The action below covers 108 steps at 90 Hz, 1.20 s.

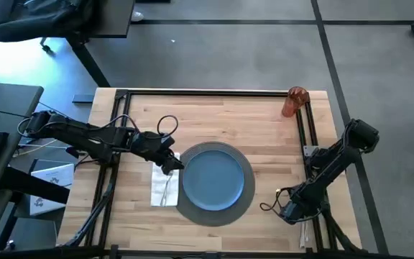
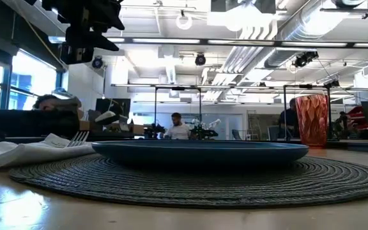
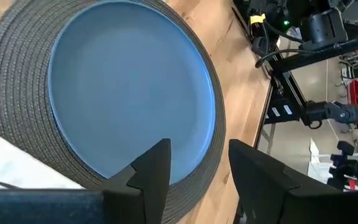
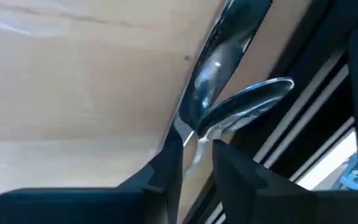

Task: Set table place
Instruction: Put the silver table knife on the table mat to the right side of the blue plate

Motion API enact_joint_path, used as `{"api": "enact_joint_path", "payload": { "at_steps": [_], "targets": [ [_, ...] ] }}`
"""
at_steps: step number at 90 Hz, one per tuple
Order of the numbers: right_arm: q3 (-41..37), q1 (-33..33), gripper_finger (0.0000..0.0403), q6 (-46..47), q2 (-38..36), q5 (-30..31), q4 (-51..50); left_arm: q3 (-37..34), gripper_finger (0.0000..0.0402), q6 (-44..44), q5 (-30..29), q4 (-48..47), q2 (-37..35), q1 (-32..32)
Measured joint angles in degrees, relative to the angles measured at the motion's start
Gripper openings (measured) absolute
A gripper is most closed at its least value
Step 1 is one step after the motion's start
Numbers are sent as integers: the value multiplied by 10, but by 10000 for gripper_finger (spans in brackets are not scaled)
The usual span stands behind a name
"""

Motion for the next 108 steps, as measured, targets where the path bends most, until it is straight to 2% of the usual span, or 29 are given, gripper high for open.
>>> {"api": "enact_joint_path", "payload": {
  "at_steps": [24, 49, 66, 77, 87, 97, 108],
  "targets": [
    [3, -49, 59, -7, 0, 74, 61, 0, 146, -1, -5, 0, 0, 0],
    [15, -58, 56, -53, -40, 115, 41, 0, 146, 1, -10, -1, 0, 0],
    [23, -18, 102, -23, -48, 159, 110, 0, 146, 1, -10, -1, 0, 0],
    [22, 5, 143, 16, -32, 180, 104, 0, 146, 1, -9, -1, 0, 0],
    [22, 6, 163, 15, -17, 182, 98, 0, 146, 1, -9, -1, 0, 0],
    [24, 5, 153, 12, 6, 173, 98, 0, 146, 0, -9, -1, 0, 0],
    [26, 4, 105, 7, 27, 168, 102, 0, 146, -4, -9, -1, 0, 0]
  ]
}}
